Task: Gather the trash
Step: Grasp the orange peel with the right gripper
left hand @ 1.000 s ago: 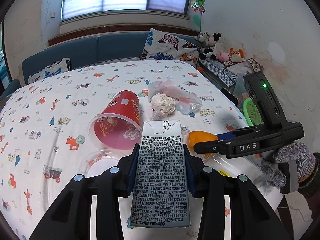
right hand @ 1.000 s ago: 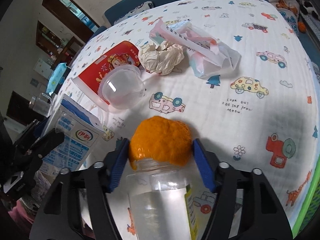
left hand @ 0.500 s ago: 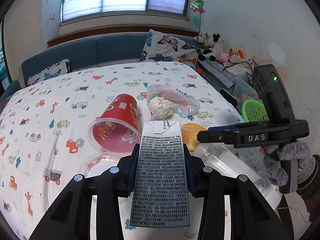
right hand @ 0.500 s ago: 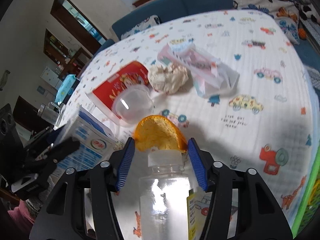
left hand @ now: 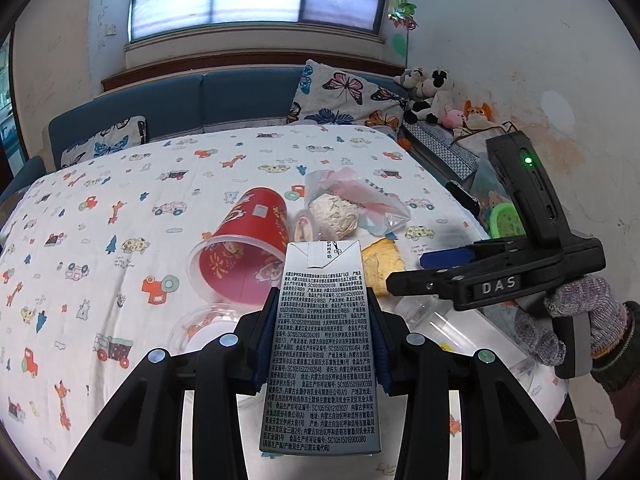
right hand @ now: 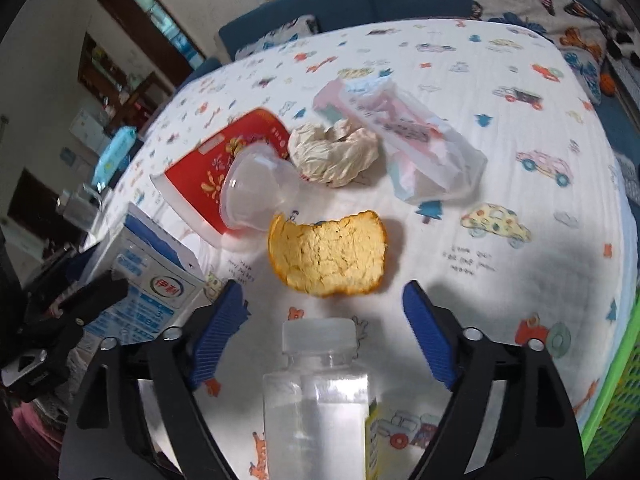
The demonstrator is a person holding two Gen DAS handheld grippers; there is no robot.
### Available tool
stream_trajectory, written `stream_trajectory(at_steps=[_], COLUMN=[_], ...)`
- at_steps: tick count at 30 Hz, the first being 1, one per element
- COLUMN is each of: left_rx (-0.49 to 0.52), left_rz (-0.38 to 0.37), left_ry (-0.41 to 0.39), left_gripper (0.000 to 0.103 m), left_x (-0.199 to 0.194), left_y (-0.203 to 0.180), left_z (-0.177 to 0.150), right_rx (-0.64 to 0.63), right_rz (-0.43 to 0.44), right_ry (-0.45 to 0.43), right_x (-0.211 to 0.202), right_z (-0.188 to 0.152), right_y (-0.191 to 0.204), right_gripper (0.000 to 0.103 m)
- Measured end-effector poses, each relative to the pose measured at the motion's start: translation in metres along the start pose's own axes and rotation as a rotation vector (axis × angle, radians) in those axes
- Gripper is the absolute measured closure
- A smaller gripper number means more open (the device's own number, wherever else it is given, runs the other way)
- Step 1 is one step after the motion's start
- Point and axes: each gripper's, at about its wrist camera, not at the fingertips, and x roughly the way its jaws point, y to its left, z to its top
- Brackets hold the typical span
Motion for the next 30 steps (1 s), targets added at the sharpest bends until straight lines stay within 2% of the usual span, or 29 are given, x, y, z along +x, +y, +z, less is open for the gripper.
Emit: stream_trajectory(at_steps=[5, 10, 13, 16, 18, 21, 30], left_rx=[-0.013, -0.028, -0.035, -0.042, -0.045, -0.039, -0.005], left_rz=[0.002, 0.004, 0.008, 0.007, 0.005, -0.002, -0.016], left_ry=[0.003, 0.005, 0.008, 0.011, 0.009, 0.005, -0.022], left_gripper=[0.064, 0.064, 0.064, 0.064, 0.064, 0.064, 0.064], left_x=[0.001, 0.0, -0.001, 0.0, 0.0, -0.001, -0.009], left_y=[0.006, 0.014, 0.017, 0.019, 0.019, 0.016, -0.003], left_z=[-0.002, -0.004, -0.006, -0.006, -0.005, -0.003, 0.01], right_rx=[-0.083, -0.113, -0.144, -0.159, -0.159, -0.136, -0.067], right_rz=[-0.088, -0.142, -0.197, -0.207, -0.208, -0.176, -0.12], right_ry=[0.05, 0.101, 0.104, 0.083, 0.059, 0.043, -0.064], right_x=[0.019, 0.038, 0.043, 0.039, 0.033, 0.023, -0.015], right_z=[0.01, 0.014, 0.014, 0.011, 0.009, 0.005, 0.002], right_y=[0.013, 0.016, 0.02, 0.023, 0.023, 0.02, 0.017], right_gripper=[0.017, 0.018, 0.027, 0.037, 0.049, 0.059, 0.063])
